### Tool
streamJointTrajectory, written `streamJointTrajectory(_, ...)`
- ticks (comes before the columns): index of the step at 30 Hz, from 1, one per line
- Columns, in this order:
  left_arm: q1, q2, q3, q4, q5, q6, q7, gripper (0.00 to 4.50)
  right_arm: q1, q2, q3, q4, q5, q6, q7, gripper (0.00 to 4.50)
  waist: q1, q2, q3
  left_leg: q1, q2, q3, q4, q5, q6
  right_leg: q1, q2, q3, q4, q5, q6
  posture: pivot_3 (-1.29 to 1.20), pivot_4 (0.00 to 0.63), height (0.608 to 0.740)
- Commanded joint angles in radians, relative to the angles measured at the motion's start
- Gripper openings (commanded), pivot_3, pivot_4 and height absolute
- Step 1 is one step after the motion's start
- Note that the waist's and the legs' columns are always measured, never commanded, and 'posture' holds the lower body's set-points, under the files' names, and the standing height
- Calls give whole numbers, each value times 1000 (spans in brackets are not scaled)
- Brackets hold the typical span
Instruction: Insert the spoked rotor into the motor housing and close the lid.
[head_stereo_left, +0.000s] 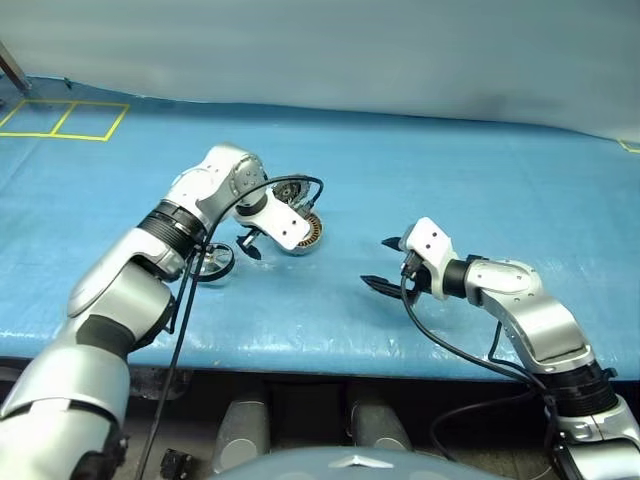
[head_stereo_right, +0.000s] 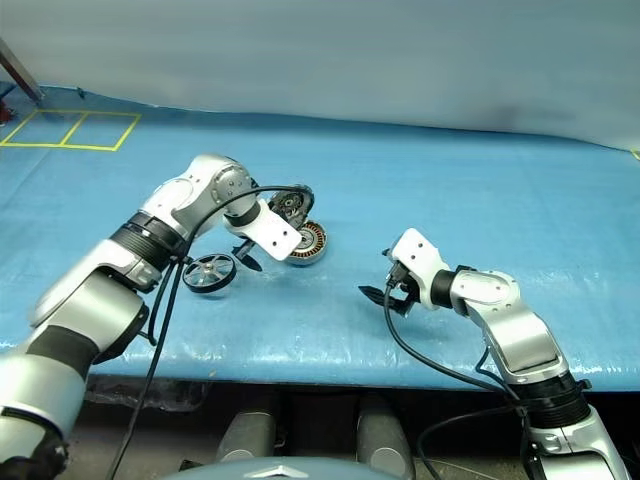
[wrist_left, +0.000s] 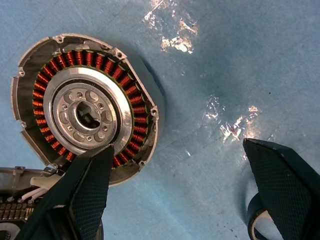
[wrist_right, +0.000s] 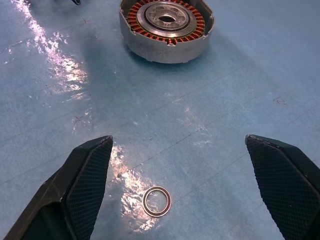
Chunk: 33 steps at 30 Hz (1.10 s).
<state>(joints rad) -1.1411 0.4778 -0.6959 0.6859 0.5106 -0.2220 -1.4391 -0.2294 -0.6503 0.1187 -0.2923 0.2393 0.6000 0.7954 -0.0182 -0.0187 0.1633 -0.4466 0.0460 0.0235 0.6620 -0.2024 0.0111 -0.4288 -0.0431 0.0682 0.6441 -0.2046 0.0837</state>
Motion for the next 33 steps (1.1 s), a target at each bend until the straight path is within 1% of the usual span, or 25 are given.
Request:
streamJointTrajectory(1,-51,-27,13,36,14,-17,31,4500,4,-4,-26,-59,12,2,-14,4478,1,0,0,0,0,0,0,0,0,0,0,0,0,0,0,0,150,740)
streamJointTrajectory(10,-94,-69,6,131,37,-56,62,4500,47,3,-42,-77,20,-2,-47,4478,3,0,0,0,0,0,0,0,0,0,0,0,0,0,0,0,150,740)
streamJointTrajectory(20,-77,-101,-1,192,58,-90,73,4500,62,10,-47,-87,28,-6,-74,4478,4,0,0,0,0,0,0,0,0,0,0,0,0,0,0,0,150,740)
streamJointTrajectory(27,-65,-101,-3,222,74,-107,73,4500,65,18,-50,-87,30,-11,-88,4478,3,0,0,0,0,0,0,0,0,0,0,0,1,1,0,0,150,740)
streamJointTrajectory(33,-59,-119,-9,256,90,-122,107,4500,57,22,-49,-93,28,-11,-96,4478,3,0,0,0,0,0,1,0,0,0,0,0,1,1,0,0,150,740)
